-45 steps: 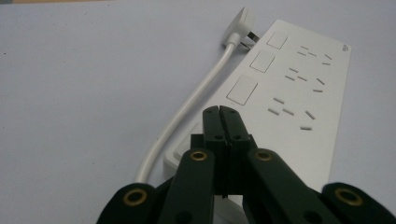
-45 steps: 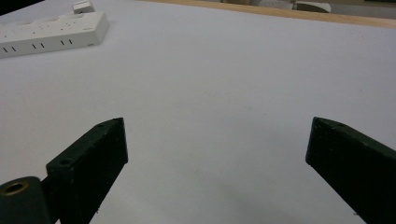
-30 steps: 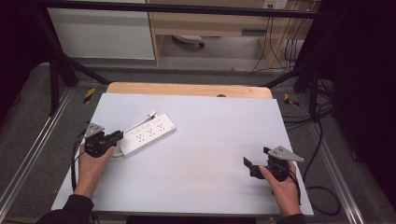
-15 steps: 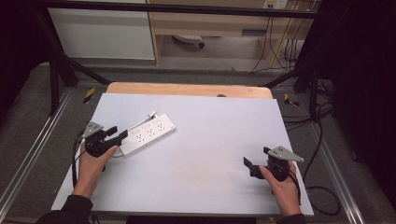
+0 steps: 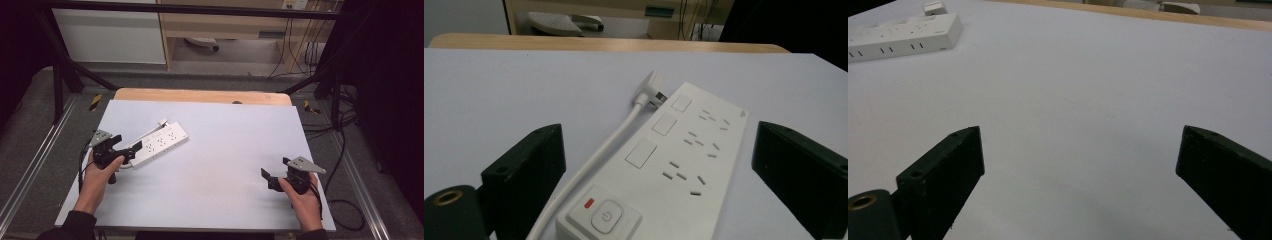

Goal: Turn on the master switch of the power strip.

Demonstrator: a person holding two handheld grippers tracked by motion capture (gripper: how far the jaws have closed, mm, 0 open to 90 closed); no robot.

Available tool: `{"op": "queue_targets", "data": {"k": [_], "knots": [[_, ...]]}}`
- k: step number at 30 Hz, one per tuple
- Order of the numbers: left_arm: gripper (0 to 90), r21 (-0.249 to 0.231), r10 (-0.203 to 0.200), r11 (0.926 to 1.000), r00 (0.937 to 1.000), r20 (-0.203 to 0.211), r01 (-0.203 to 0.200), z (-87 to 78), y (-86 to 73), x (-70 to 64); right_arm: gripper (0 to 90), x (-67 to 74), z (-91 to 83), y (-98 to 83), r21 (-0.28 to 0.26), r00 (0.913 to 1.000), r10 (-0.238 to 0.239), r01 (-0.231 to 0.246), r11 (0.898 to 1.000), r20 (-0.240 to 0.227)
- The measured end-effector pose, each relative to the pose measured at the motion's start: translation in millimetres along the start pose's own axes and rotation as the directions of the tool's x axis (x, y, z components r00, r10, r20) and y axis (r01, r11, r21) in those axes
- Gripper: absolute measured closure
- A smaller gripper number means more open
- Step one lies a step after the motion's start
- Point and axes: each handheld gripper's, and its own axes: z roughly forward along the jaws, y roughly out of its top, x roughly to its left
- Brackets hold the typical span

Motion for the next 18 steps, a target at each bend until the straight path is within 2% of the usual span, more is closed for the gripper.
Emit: {"op": "queue_targets", "data": {"k": [6, 18], "knots": [[7.0, -0.024, -0.002, 0.9997, 1.0, -0.003, 0.001, -5.9, 7.3, -2.9, 5.4, 0.1, -0.3, 0.0, 0.002, 1.0, 0.0, 0.0, 1.0, 0.003], [7.0, -0.035, 0.028, 0.999, 0.9995, 0.013, -0.027, -13.7, 17.3, -7.4, 3.8, -1.5, -0.7, 0.8, -0.01, 1.0, -0.002, 0.002, 1.0, -0.008]]}}
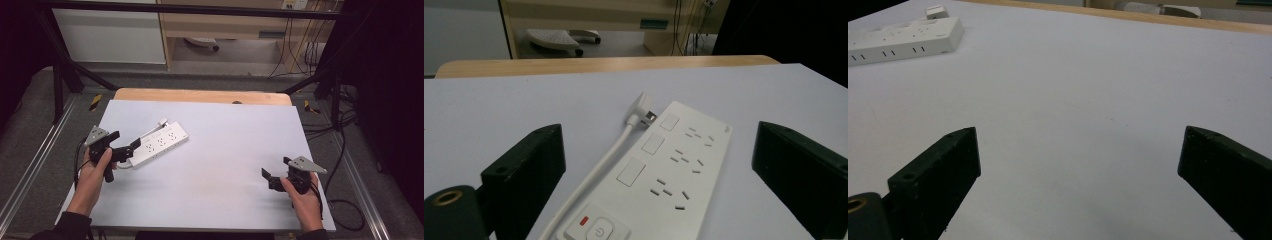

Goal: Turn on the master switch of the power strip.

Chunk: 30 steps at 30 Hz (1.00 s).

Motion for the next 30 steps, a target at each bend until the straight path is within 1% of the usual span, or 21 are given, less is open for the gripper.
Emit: {"op": "queue_targets", "data": {"k": [2, 5, 8, 17, 19, 22, 24, 30], "knots": [[7.1, 0.002, -0.01, 0.9999, 0.9999, 0.007, 0.01, -2.1, 1.4, -0.5, 3.6, 0.2, -0.9, 0.9, -0.007, 1.0, -0.001, 0.001, 1.0, -0.004], [7.1, 0.004, 0.0, 1.0, 0.9999, 0.013, 0.0, -6.0, 3.0, -4.0, 3.5, -1.4, -3.0, 1.5, -0.021, 1.0, -0.003, 0.003, 1.0, -0.002], [6.9, 0.007, 0.014, 0.9999, 0.9996, 0.023, -0.014, -11.5, 4.6, -6.9, 3.5, -2.8, -3.6, 1.1, -0.016, 1.0, 0.0, 0.0, 1.0, 0.001], [6.9, -0.006, 0.035, 0.9994, 0.9988, 0.035, -0.035, -31.1, 7.0, -14.1, 3.5, -1.7, -3.7, 1.8, -0.02, 1.0, -0.004, 0.004, 1.0, -0.002], [6.9, -0.009, 0.046, 0.9989, 0.9982, 0.038, -0.046, -34.9, 7.1, -15.8, 3.5, -1.6, -3.6, 1.8, -0.021, 1.0, -0.004, 0.004, 1.0, -0.003], [6.9, -0.013, 0.047, 0.9988, 0.9981, 0.04, -0.046, -39.6, 6.5, -17.9, 3.5, -1.5, -3.8, 1.8, -0.022, 1.0, -0.006, 0.006, 1.0, -0.005], [6.9, -0.014, 0.055, 0.9984, 0.9975, 0.044, -0.054, -43.0, 5.3, -18.5, 3.5, -1.5, -3.8, 1.9, -0.022, 1.0, -0.006, 0.005, 1.0, -0.006], [6.9, -0.016, 0.05, 0.9986, 0.9973, 0.053, -0.05, -52.7, -1.5, -15.9, 3.2, -1.7, -4.3, 2.0, -0.021, 0.9999, -0.008, 0.007, 1.0, -0.007]]}}
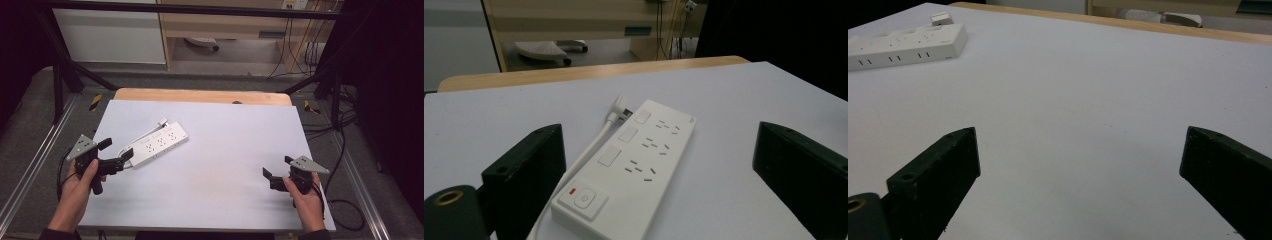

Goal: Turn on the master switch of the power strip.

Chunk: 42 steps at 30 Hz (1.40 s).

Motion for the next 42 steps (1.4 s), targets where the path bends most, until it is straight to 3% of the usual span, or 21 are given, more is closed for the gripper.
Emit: {"op": "queue_targets", "data": {"k": [9, 16, 26, 31, 39, 42], "knots": [[6.9, 0.015, 0.004, 0.9999, 0.9999, 0.012, -0.004, -15.6, -14.1, 5.8, 3.6, 0.2, 0.8, -0.6, 0.002, 1.0, -0.001, 0.001, 1.0, 0.002], [7.5, 0.008, -0.004, 1.0, 1.0, -0.006, 0.004, -24.4, -25.9, 8.6, 3.7, 0.4, 0.8, -0.9, 0.003, 1.0, 0.004, -0.004, 1.0, 0.002], [7.4, 0.084, -0.014, 0.9964, 0.999, 0.041, 0.011, -17.5, -51.5, 1.2, 3.7, 0.2, 1.2, -1.4, 0.007, 1.0, -0.002, 0.002, 1.0, 0.004], [7.6, 0.116, 0.013, 0.9931, 0.9987, 0.049, -0.019, -14.1, -55.5, -2.9, 3.6, 0.4, 2.7, -2.3, 0.023, 1.0, -0.007, 0.007, 1.0, 0.003], [7.7, 0.197, 0.049, 0.9786, 0.9968, 0.063, -0.06, -6.7, -64.6, -10.8, 3.4, -0.8, 9.1, -8.1, 0.095, 0.9998, 0.004, -0.006, 0.995, 0.018], [7.8, 0.233, 0.064, 0.9694, 0.9953, 0.072, -0.079, -4.2, -69.6, -13.0, 3.4, -1.8, 12.5, -11.7, 0.141, 0.9992, 0.009, -0.015, 0.99, 0.04]]}}
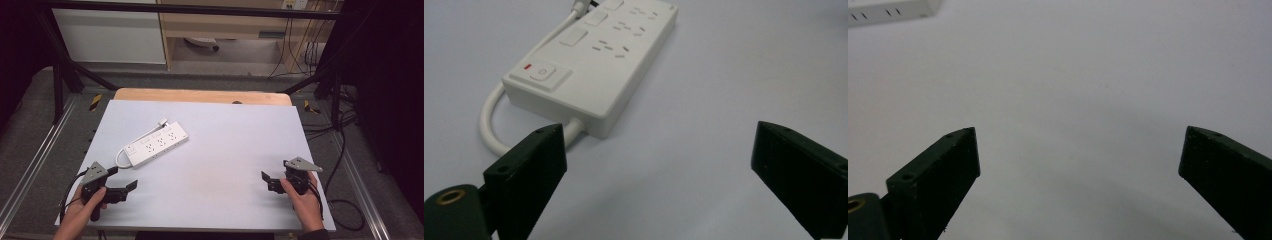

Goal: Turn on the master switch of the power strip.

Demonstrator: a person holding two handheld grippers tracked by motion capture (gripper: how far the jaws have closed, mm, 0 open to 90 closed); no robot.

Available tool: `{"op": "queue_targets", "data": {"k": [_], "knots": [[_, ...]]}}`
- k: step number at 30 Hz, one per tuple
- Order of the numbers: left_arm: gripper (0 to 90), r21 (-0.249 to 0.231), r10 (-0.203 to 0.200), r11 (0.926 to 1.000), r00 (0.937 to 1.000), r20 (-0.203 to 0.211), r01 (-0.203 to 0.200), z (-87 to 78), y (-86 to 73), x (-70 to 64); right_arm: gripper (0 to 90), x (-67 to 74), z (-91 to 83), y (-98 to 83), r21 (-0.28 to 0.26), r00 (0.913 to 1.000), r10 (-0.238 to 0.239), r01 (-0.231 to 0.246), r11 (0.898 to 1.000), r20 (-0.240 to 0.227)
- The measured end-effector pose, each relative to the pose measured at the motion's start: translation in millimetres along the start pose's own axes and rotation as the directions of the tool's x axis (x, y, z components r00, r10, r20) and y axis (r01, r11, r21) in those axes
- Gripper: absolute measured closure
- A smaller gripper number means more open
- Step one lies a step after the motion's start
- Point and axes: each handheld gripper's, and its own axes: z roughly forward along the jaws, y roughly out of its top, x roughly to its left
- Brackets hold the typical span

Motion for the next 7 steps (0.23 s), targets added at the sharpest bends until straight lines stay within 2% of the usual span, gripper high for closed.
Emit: {"op": "queue_targets", "data": {"k": [3, 4, 6, 7], "knots": [[7.9, 0.028, 0.001, 0.9996, 1.0, 0.01, -0.001, 2.6, -3.2, -1.3, 3.7, -1.6, 9.1, -6.7, 0.088, 0.9988, -0.018, 0.014, 0.996, 0.047], [7.9, 0.035, 0.002, 0.9994, 1.0, 0.005, -0.002, 3.0, -3.5, -1.6, 4.2, -1.8, 13.1, -8.8, 0.122, 0.9978, -0.019, 0.011, 0.992, 0.064], [8.4, 0.033, 0.0, 0.9995, 1.0, -0.005, 0.0, 3.1, -2.9, -1.9, 1.6, -2.2, 21.1, -7.8, 0.201, 0.9977, -0.017, 0.004, 0.98, 0.065], [8.5, 0.033, -0.002, 0.9995, 0.9999, -0.011, 0.002, 3.0, -2.4, -1.9, 0.7, -0.8, 22.3, -7.2, 0.207, 0.9971, -0.027, 0.011, 0.978, 0.071]]}}
